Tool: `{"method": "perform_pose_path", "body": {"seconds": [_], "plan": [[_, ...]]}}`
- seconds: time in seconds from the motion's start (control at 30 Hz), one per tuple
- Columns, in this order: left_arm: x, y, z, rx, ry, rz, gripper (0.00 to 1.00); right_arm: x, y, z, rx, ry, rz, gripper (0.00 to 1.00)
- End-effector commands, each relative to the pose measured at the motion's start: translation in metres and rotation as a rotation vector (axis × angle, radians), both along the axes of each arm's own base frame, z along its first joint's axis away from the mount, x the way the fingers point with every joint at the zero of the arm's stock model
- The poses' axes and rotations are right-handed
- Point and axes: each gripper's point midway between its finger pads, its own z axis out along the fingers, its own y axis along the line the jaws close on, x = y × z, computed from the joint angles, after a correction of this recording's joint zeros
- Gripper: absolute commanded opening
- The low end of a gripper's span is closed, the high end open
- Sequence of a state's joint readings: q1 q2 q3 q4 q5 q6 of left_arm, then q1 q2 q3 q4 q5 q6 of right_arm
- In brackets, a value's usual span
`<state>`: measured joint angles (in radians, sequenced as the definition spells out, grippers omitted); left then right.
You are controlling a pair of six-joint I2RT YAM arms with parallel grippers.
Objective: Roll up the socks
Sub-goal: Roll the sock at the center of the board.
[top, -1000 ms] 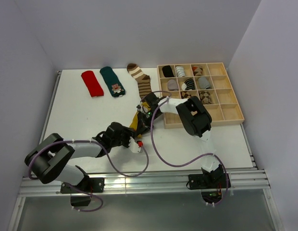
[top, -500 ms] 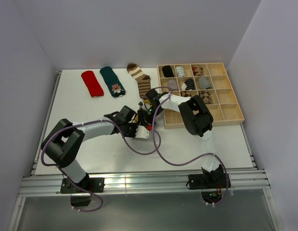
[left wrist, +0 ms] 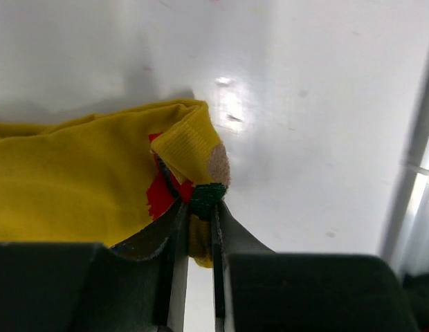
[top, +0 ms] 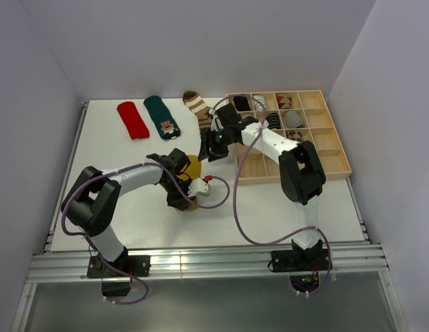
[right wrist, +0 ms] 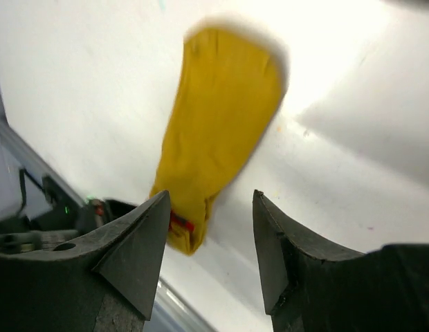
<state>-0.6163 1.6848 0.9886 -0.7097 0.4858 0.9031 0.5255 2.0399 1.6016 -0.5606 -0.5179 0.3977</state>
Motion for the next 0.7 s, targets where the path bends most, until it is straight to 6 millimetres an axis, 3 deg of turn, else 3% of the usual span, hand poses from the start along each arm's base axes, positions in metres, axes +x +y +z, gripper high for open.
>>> {"method": "perform_pose_path", "body": {"seconds": [0.0,0.03,0.07,0.1,0.13,0.3,0.43,0.53,0.6,0.67], "plan": [[-0.047,0.022,-0.001,0.122,0.275,0.041,0.12,0.033,-0.014,0.061,0.024,-0.229,-0.129,0.59],[-0.045,0.018,0.003,0.118,0.296,0.047,0.12,0.034,-0.016,0.082,0.055,-0.281,-0.15,0.59],[-0.044,0.019,0.003,0.123,0.324,0.056,0.12,0.035,-0.023,0.088,0.063,-0.301,-0.174,0.58],[-0.046,0.019,0.004,0.125,0.352,0.055,0.12,0.033,-0.034,0.08,0.04,-0.302,-0.209,0.58],[-0.049,0.016,0.008,0.121,0.413,0.053,0.12,0.033,-0.038,0.104,0.078,-0.361,-0.238,0.58],[-0.039,0.011,0.018,0.081,0.563,0.076,0.12,0.013,-0.079,0.13,0.105,-0.505,-0.348,0.57],[-0.034,0.01,0.022,0.041,0.692,0.092,0.11,-0.009,-0.095,0.141,0.123,-0.61,-0.37,0.56],[-0.026,0.014,0.01,0.039,0.727,0.127,0.11,-0.036,-0.09,0.138,0.163,-0.682,-0.301,0.55],[-0.024,0.016,0.001,0.047,0.761,0.148,0.1,-0.052,-0.085,0.124,0.124,-0.712,-0.258,0.55],[-0.019,0.016,-0.002,0.045,0.766,0.157,0.09,-0.077,-0.058,0.113,0.064,-0.768,-0.145,0.54]]}}
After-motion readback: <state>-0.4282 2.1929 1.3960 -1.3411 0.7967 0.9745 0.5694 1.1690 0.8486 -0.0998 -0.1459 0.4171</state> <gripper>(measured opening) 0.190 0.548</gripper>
